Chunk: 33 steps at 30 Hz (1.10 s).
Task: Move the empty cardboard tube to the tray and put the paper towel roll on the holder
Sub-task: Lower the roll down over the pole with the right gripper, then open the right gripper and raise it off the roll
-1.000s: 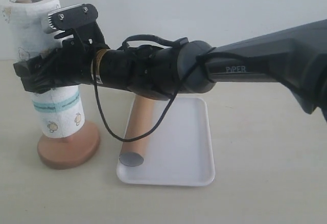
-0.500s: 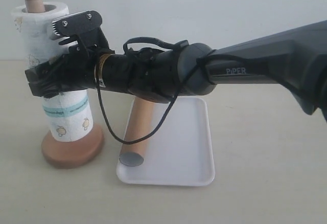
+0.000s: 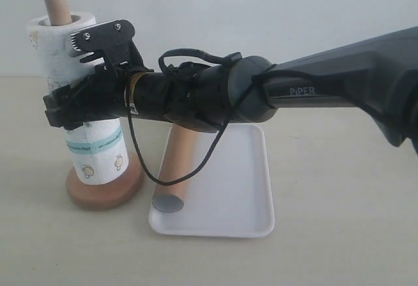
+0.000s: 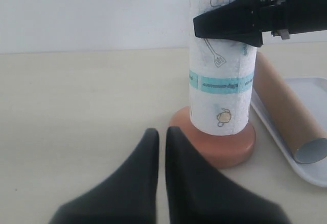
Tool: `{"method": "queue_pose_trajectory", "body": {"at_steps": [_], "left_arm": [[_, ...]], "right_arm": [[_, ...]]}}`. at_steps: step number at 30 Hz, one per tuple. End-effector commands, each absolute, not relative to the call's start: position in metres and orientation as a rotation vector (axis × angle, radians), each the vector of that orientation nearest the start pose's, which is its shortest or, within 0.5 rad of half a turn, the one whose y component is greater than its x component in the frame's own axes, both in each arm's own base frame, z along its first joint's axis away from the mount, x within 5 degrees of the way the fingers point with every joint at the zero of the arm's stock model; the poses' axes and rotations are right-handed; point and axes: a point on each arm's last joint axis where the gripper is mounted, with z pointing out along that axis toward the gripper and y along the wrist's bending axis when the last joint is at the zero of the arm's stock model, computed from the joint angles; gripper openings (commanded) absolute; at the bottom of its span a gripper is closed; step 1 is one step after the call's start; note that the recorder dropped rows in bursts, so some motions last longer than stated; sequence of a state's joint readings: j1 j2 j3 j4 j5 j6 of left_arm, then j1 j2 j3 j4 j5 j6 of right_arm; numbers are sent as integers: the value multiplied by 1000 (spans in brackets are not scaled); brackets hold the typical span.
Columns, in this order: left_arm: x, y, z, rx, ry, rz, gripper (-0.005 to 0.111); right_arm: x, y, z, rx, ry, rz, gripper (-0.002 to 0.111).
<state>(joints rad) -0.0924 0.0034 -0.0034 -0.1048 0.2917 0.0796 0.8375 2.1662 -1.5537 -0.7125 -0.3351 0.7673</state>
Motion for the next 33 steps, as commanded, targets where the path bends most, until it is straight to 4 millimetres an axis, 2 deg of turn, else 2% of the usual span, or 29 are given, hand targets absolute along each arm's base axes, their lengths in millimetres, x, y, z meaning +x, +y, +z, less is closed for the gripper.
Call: {"method": "queue_pose_trajectory", "body": {"at_steps": [1, 4, 8, 18, 33], "left_arm": [[54, -8, 187, 82, 1774, -109, 4], [54, -8, 187, 82, 1774, -109, 4], [54, -8, 187, 82, 1774, -109, 4], [54, -8, 187, 82, 1774, -109, 4], [54, -8, 187, 82, 1774, -109, 4]], "right_arm": [[324, 386, 210, -811, 1733, 856, 90], [324, 386, 209, -811, 1743, 846, 94], [324, 386, 212, -772, 1764, 876, 95], [320, 374, 252, -746, 1737, 817, 95], [320, 371, 255, -729, 1758, 796, 95]]}}
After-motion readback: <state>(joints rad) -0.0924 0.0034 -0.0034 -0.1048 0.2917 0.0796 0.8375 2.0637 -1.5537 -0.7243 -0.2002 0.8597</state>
